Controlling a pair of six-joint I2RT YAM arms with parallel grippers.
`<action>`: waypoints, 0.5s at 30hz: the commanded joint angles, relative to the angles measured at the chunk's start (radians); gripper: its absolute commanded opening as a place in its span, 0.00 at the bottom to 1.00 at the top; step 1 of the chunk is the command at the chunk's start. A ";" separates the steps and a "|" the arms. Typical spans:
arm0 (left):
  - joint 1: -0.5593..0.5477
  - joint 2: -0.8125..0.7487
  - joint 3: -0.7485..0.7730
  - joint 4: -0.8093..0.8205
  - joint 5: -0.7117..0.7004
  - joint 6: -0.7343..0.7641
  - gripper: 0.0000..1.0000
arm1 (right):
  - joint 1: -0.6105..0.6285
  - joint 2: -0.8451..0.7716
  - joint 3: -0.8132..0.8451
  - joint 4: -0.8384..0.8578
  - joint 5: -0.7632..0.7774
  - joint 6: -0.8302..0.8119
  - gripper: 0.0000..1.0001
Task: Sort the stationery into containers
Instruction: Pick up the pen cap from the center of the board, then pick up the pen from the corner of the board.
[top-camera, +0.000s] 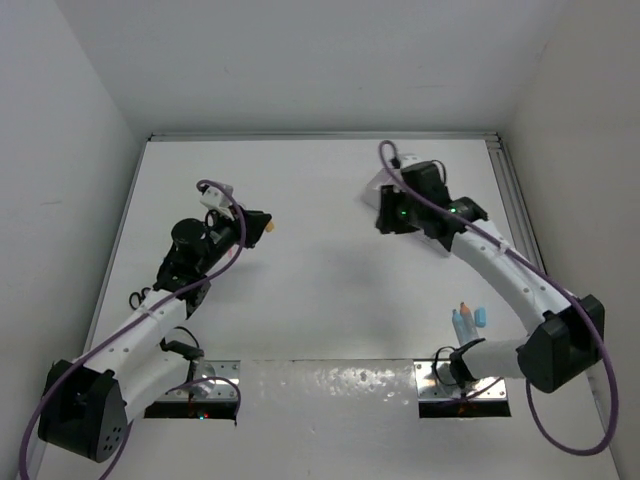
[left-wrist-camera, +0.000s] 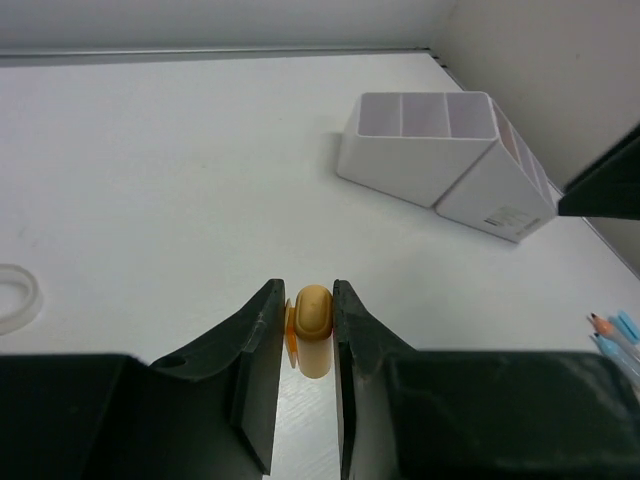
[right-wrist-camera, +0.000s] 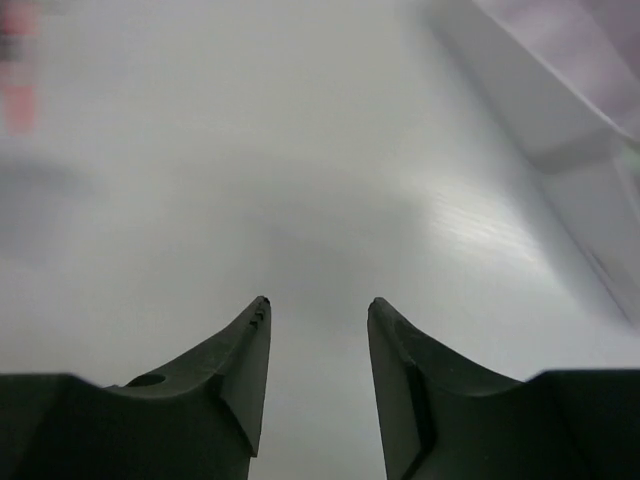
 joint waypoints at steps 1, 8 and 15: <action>0.028 -0.045 -0.010 0.014 -0.037 0.018 0.00 | -0.203 -0.060 -0.067 -0.445 0.245 0.191 0.45; 0.050 -0.078 -0.033 0.038 -0.063 0.026 0.00 | -0.495 -0.353 -0.406 -0.319 0.327 0.294 0.53; 0.059 -0.085 -0.066 0.100 -0.076 0.020 0.00 | -0.667 -0.326 -0.489 -0.302 0.290 0.272 0.52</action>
